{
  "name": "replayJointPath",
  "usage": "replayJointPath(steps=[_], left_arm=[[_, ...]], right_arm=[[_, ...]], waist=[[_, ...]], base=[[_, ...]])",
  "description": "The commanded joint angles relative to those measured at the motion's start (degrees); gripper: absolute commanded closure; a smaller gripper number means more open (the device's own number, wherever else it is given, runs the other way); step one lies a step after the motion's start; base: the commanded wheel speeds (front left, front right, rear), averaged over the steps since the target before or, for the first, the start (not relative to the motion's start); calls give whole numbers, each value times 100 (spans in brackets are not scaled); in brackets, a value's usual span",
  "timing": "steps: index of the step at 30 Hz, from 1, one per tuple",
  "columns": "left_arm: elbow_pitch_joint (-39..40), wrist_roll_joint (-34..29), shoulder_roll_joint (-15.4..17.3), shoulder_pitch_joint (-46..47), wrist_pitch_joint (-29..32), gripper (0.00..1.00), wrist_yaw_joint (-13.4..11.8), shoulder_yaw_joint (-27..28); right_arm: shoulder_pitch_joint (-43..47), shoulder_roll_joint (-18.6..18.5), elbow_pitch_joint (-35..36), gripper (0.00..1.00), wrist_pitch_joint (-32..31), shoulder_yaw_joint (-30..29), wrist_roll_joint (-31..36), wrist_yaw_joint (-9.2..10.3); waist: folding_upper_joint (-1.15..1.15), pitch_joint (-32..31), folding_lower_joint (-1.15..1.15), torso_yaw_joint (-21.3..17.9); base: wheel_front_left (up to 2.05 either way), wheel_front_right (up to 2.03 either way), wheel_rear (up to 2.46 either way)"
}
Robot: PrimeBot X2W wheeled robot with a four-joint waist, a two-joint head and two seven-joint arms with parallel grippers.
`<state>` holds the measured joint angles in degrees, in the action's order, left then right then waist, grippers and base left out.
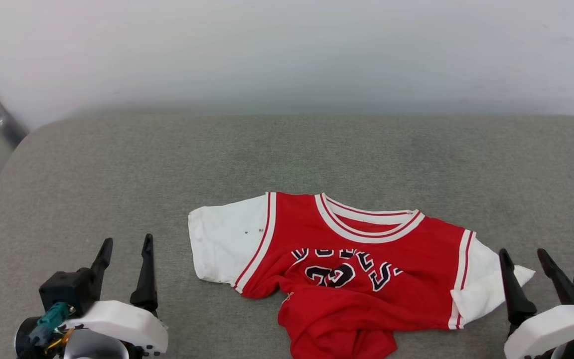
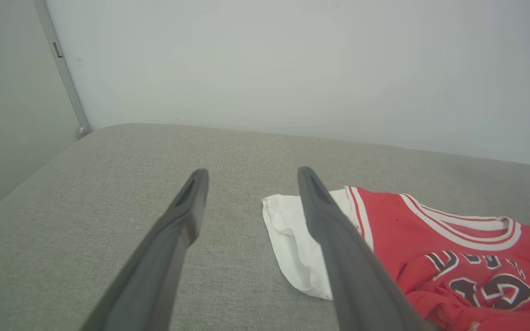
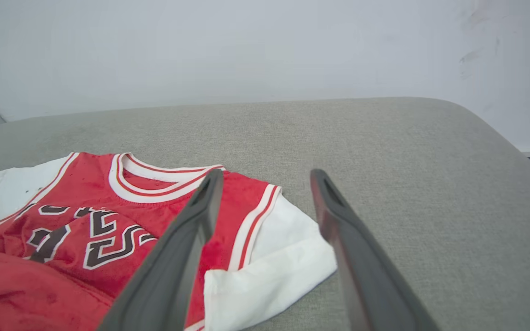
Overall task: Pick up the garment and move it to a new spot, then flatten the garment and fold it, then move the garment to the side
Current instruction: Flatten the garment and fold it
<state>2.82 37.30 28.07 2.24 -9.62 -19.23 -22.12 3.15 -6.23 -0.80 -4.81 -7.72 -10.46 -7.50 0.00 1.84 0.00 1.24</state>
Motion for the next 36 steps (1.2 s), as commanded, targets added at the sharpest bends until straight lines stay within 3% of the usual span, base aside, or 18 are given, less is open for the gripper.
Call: replayJointPath(steps=[1, 5, 11, 18, 22, 28, 30, 31, 32, 33, 36], left_arm=[[-33, 60, 22, -33, 44, 0, 22, 26], [-205, 258, 108, 271, 194, 0, 227, 119], [-684, 611, 376, 1052, 855, 0, 807, 112], [-1562, 1139, 837, 2080, 2413, 0, 1743, -170], [-2075, 1462, 996, 2534, 3321, 0, 2125, -313], [-2645, 1711, 994, 2965, 4180, 0, 2390, -551], [-2859, 1835, 859, 2951, 4518, 0, 2416, -684], [-2955, 1882, 800, 2920, 4713, 51, 2414, -773], [-3017, 1908, 733, 2892, 4831, 69, 2395, -835], [-3059, 1931, 662, 2876, 4889, 100, 2367, -878], [-3155, 1950, 493, 2797, 4814, 100, 2324, -922]], right_arm=[[92, 35, 133, 0, 67, 51, 56, 2], [170, 131, 604, 0, 117, 244, 101, 2], [-20, 195, 1158, 0, 33, 504, 156, 2], [-270, 247, 1373, 0, 59, 693, 213, 2], [-356, 272, 1348, 0, 100, 710, 213, 2], [-478, 309, 1195, 0, 143, 687, 142, 2], [-514, 319, 1137, 0, 158, 659, 127, 2], [-525, 322, 1108, 0, 154, 635, 118, 2], [-536, 323, 1070, 0, 132, 617, 105, 2], [-555, 326, 1043, 0, 115, 594, 71, 2], [-565, 331, 916, 0, -18, 511, -57, 2]], waist=[[0, 10, 0, -55], [0, 150, 0, -206], [0, 602, 0, -514], [0, 1123, 0, -828], [0, 1348, 0, -923], [0, 1622, 0, -1021], [0, 1659, 0, -1030], [0, 1668, 0, -1033], [0, 1678, 0, -1039], [0, 1681, 0, -1042], [0, 1652, 0, -1020]], base=[[0, 0, 0], [0, 0, 0], [0, 0, 0], [0, 0, 0], [0, 0, 0], [0, 0, 0], [0, 0, 0], [0, 0, 0], [0, 0, 0], [0, 0, 0], [0, 0, 0]])
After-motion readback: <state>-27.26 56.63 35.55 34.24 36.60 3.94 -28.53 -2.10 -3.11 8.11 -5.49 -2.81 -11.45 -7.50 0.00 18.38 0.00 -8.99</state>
